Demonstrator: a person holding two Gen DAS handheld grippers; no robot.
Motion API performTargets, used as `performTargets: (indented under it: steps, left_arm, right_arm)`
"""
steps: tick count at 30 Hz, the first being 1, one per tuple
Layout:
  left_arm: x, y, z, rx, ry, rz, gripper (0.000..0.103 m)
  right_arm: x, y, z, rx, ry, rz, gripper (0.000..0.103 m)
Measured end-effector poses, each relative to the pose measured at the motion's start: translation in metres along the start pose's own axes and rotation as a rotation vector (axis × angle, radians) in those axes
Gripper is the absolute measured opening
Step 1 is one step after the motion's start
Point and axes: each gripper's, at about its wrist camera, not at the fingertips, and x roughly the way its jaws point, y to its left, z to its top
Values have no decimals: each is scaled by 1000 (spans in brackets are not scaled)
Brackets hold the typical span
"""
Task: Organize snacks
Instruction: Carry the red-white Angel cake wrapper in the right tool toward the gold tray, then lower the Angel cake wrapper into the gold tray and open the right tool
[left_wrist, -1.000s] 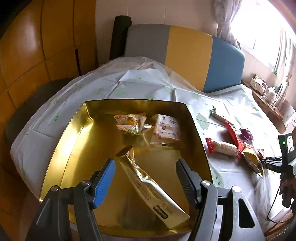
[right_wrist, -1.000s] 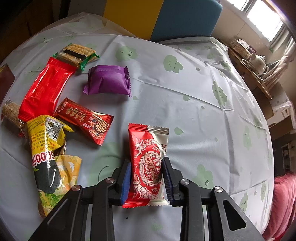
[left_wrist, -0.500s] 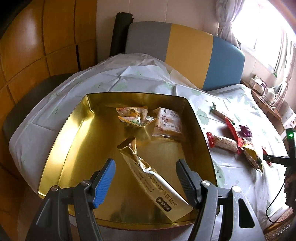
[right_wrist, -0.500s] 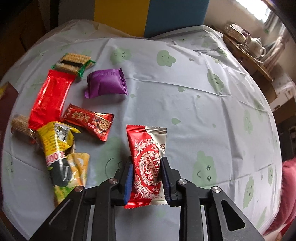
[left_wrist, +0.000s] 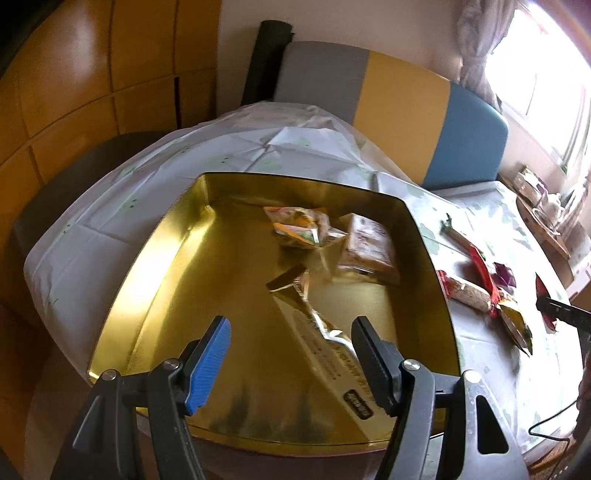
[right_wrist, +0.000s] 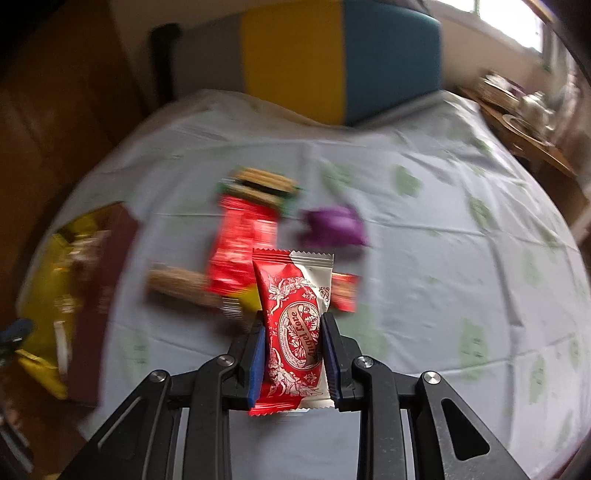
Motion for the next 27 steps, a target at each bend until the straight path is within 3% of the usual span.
performTargets:
  steps: [12,17,19,27]
  left_arm:
    - [-3,24,2,-59,-18,31,69]
    - [-1,27,0,-60,-7,33,69]
    - [0,28,-1,-60,-2,33,69]
    - [3,24,-4,-48,6,33,69]
  right_arm:
    - [-6,171,2,-218,-25,327,28]
    - [17,213,0,-270,11,360,28]
    - [29,226,-4,-299,27,336,29]
    - [46,235,-10,-329,47,301,35]
